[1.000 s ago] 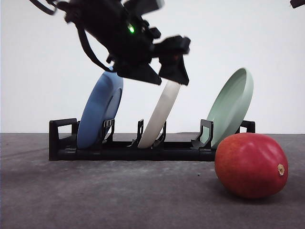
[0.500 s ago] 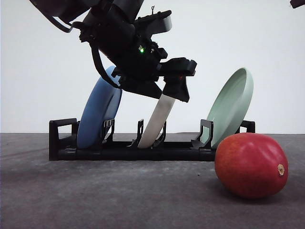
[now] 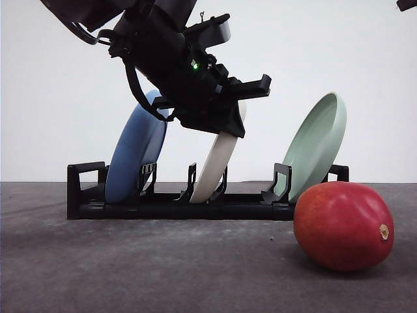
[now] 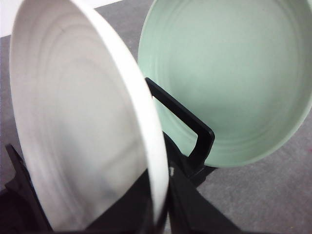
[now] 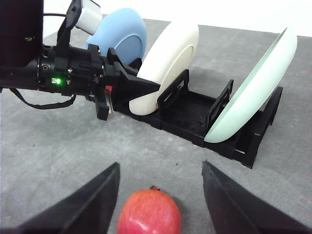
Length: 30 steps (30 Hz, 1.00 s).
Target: Place pomegranate in white plate
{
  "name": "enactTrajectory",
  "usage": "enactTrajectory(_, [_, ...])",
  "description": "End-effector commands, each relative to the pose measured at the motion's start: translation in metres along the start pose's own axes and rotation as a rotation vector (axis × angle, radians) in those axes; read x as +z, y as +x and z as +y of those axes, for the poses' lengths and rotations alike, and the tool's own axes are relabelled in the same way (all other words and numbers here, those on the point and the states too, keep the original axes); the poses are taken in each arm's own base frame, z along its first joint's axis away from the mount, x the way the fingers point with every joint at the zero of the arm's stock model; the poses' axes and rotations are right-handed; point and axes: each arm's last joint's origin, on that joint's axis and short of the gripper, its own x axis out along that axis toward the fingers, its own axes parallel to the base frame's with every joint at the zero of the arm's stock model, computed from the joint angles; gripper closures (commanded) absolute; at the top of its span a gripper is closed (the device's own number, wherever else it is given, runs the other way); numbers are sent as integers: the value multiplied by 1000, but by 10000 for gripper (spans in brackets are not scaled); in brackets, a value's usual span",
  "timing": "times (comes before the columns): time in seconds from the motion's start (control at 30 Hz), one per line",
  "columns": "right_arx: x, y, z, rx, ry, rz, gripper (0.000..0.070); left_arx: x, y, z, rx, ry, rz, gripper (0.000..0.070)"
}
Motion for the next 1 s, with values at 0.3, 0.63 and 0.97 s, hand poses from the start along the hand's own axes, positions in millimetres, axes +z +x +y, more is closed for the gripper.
enactTrajectory(0.3, [6,-2,2,6,1,-24,362,21,-1,-2,-9,-165,-64,688])
enactTrajectory(0.63, [6,-2,2,6,1,-24,362,50,-24,-1,-11,-178,-78,688])
enactTrajectory(0.97, [6,-2,2,6,1,-24,362,76,-54,0,-75,-256,-143,688])
